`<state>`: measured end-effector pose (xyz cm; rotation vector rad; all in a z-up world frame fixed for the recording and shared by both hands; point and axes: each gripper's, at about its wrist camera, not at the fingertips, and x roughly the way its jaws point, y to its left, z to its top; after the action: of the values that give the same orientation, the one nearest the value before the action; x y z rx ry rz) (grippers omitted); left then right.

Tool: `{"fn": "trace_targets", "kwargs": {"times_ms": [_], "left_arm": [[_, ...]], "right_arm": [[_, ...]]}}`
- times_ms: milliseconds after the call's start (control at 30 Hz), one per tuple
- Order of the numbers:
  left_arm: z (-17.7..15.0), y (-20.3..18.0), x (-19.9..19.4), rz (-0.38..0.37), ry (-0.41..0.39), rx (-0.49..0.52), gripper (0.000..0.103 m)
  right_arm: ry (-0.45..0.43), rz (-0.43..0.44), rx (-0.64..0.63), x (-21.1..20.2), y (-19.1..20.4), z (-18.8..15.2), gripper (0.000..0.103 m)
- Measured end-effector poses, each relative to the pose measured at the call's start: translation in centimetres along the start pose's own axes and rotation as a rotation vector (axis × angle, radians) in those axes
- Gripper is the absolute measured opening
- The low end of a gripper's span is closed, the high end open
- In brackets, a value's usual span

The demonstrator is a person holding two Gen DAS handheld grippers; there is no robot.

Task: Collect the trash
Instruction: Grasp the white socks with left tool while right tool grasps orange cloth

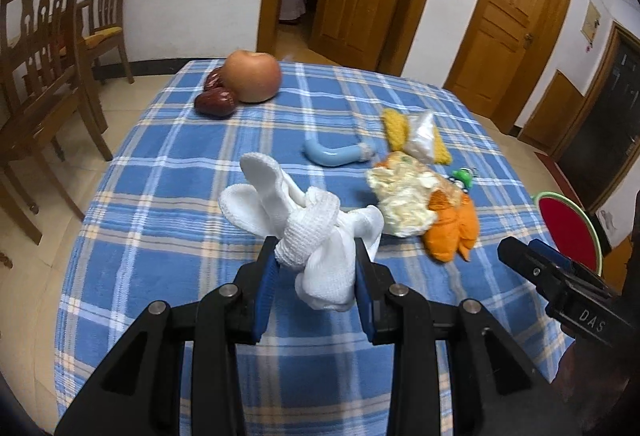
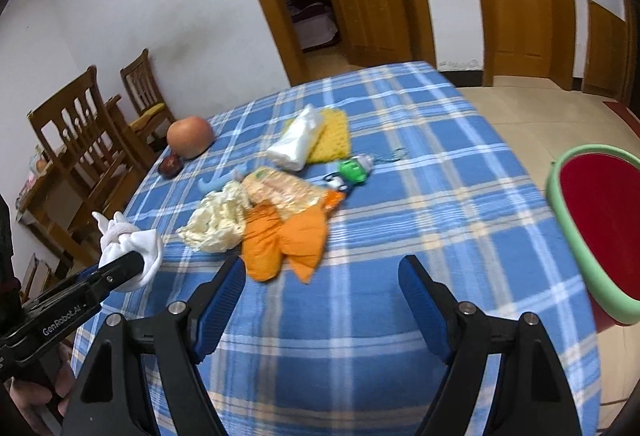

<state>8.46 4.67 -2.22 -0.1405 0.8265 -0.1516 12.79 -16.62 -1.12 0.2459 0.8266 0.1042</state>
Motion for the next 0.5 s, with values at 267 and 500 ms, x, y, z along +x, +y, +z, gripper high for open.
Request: {"fn": "trace_targets", "kwargs": {"times_ms": [267, 500], "left_arm": [[0.0, 1.2, 1.0, 0.025, 0.011, -0.023, 0.035], [0.1, 1.5, 1.9, 0.034, 0.022, -0.026, 0.035]], "right_arm": [[0.051, 0.003, -0.022, 2.9, 1.4, 0.3, 0.081], [0.068, 0.004, -0.028, 4.3, 1.8, 0.5, 0.081]]}}
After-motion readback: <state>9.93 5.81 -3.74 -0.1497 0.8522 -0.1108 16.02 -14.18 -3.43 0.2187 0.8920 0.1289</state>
